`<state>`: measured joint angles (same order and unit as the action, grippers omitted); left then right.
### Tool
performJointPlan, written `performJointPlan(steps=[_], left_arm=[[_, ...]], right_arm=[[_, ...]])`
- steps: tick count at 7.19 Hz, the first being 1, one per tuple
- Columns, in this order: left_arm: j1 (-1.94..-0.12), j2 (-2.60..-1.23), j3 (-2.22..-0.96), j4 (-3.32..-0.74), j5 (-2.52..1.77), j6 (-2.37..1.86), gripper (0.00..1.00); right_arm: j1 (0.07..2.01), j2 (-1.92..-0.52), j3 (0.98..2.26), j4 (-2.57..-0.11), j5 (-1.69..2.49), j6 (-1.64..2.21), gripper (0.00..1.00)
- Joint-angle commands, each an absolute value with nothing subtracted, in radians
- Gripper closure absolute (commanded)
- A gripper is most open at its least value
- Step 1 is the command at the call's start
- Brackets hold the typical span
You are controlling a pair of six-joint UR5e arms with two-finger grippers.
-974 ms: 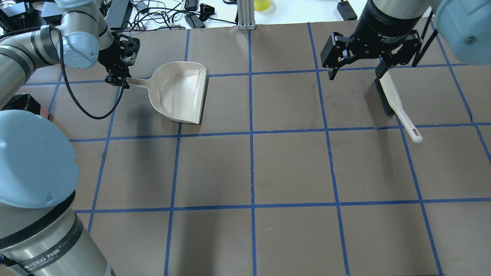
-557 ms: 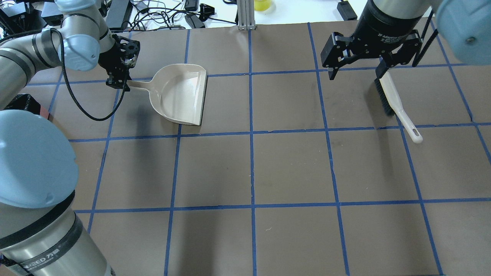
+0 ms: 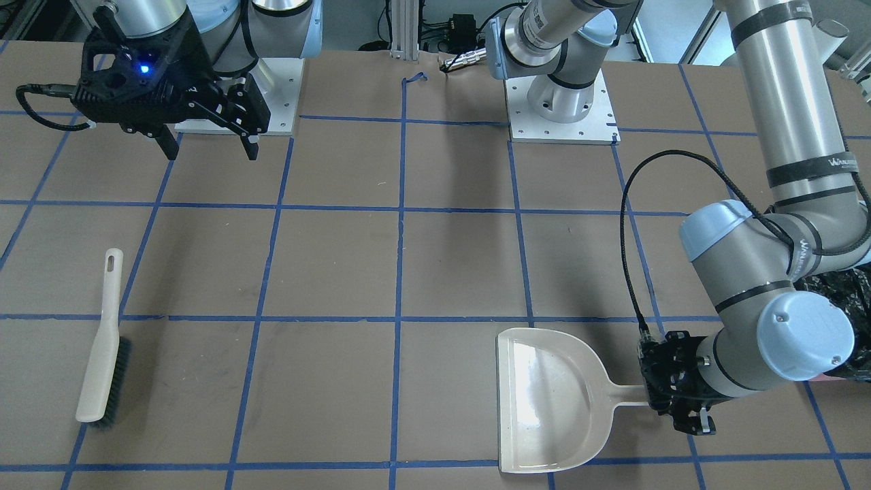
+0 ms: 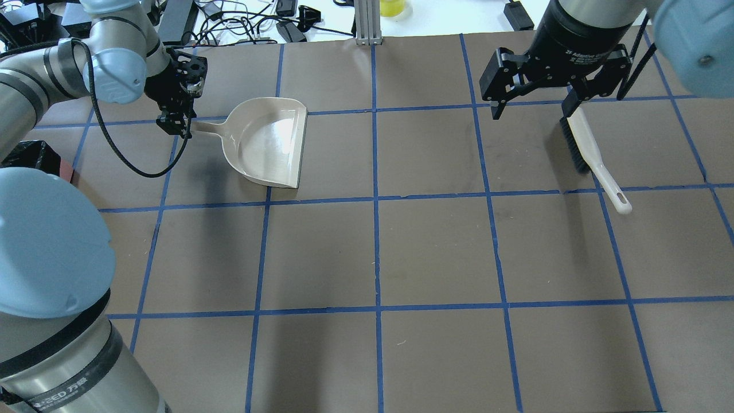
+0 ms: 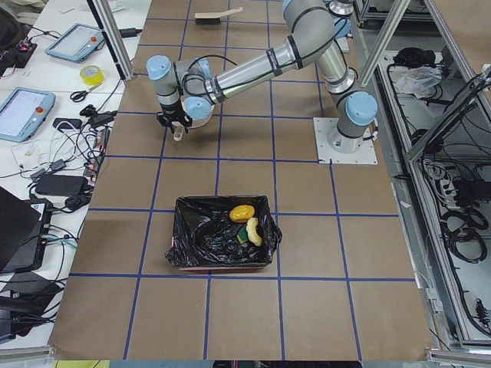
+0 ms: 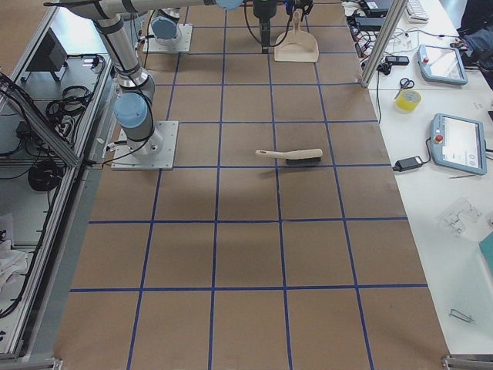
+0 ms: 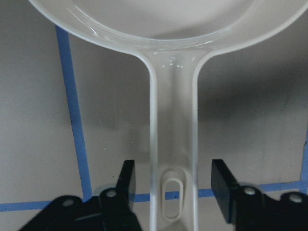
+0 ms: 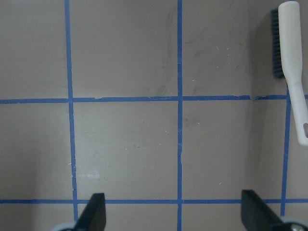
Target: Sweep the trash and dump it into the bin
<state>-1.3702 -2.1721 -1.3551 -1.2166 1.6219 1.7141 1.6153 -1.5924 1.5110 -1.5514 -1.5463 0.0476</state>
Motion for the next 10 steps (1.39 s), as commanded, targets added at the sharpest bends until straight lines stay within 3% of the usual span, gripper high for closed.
performJointPlan(steps=[1, 7, 10], left_arm=[[-1.396, -2.088, -1.333, -1.332, 1.577, 1.500, 0.38], [-1.555, -1.791, -1.347, -1.656, 1.585, 0.940, 0.34], [-1.575, -1.675, -1.386, -1.692, 1.580, 0.590, 0.30]], right_arm=[[1.615, -1.592, 1.511, -1.552, -1.546, 0.048, 0.00], [1.615, -1.595, 1.511, -1.549, -1.546, 0.048, 0.00], [1.615, -1.595, 1.511, -1.551, -1.546, 0.048, 0.00]])
